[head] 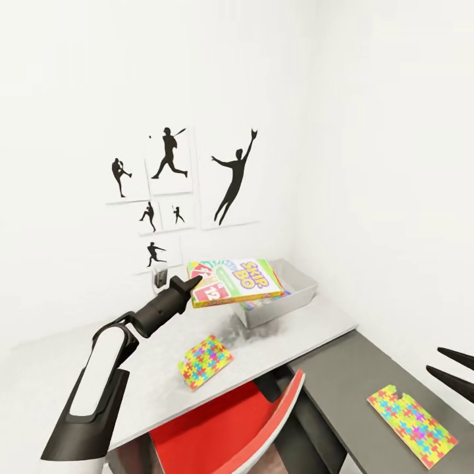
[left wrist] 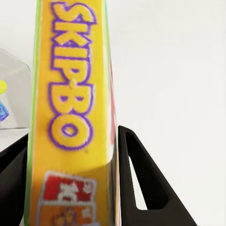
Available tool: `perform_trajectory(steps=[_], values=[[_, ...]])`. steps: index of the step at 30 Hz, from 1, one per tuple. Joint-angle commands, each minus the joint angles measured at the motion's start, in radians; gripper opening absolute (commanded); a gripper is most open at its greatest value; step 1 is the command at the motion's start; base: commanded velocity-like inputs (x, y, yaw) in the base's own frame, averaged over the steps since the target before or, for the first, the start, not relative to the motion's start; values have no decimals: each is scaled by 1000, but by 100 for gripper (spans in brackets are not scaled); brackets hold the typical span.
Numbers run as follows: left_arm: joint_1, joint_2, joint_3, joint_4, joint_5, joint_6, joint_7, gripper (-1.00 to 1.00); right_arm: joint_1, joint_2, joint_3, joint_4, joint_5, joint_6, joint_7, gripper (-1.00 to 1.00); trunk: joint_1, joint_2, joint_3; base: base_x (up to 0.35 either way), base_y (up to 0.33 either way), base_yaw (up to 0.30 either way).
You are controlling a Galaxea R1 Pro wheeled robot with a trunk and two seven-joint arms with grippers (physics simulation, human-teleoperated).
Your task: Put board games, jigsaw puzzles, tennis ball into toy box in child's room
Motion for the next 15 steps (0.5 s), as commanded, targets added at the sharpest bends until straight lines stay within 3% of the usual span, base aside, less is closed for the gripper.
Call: perform_trajectory(steps=[1,2,15], values=[[1,0,4,-2,21,-6,9,-100,0,0,1,1,1,11,4,100,1,-1,0,157,-102,-236],[22,8,21,-2,20,-77,10,-100,0,0,6,1,39,42,7,100,1,-1,0,21,-14,-287],[34,13,119,-2,22,-83,-1,-100,-1,0,6,1,54,49,8,100,1,-1,0,3,-2,-294]])
